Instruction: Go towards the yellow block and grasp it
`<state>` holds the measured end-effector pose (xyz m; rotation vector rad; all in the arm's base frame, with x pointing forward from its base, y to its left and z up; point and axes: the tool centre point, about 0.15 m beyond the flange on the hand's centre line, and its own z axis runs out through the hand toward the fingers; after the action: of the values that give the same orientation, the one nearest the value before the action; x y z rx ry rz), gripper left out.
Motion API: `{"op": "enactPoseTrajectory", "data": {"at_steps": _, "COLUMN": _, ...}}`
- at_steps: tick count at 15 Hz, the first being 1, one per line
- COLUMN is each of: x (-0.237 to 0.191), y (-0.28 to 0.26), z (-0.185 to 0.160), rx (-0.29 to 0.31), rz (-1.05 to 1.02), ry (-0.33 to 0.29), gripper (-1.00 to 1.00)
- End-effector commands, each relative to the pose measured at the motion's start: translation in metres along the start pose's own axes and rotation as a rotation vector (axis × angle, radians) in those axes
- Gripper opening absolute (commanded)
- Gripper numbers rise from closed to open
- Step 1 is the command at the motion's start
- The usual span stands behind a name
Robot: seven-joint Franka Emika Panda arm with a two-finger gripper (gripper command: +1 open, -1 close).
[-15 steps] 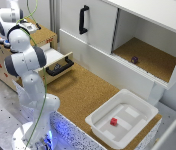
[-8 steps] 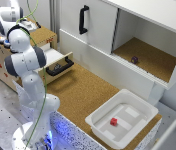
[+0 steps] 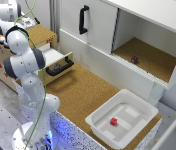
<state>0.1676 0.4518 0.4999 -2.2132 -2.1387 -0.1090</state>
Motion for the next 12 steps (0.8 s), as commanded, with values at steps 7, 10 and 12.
{"op": "enactPoseTrajectory", "data": {"at_steps": 7, "x": 0.045, "y": 0.092, "z": 0.023, "rx": 0.02, "rz": -0.142, "ry": -0.098, "gripper": 1.0}}
{"op": "enactPoseTrajectory", "data": {"at_steps": 10, "x": 0.048, "y": 0.114, "z": 0.029, "rx": 0.001, "rz": -0.165, "ry": -0.107, "gripper": 1.0}}
{"op": "enactPoseTrajectory", "data": {"at_steps": 12, "x": 0.047, "y": 0.126, "z": 0.031, "rx": -0.001, "rz": -0.157, "ry": -0.106, "gripper": 1.0}}
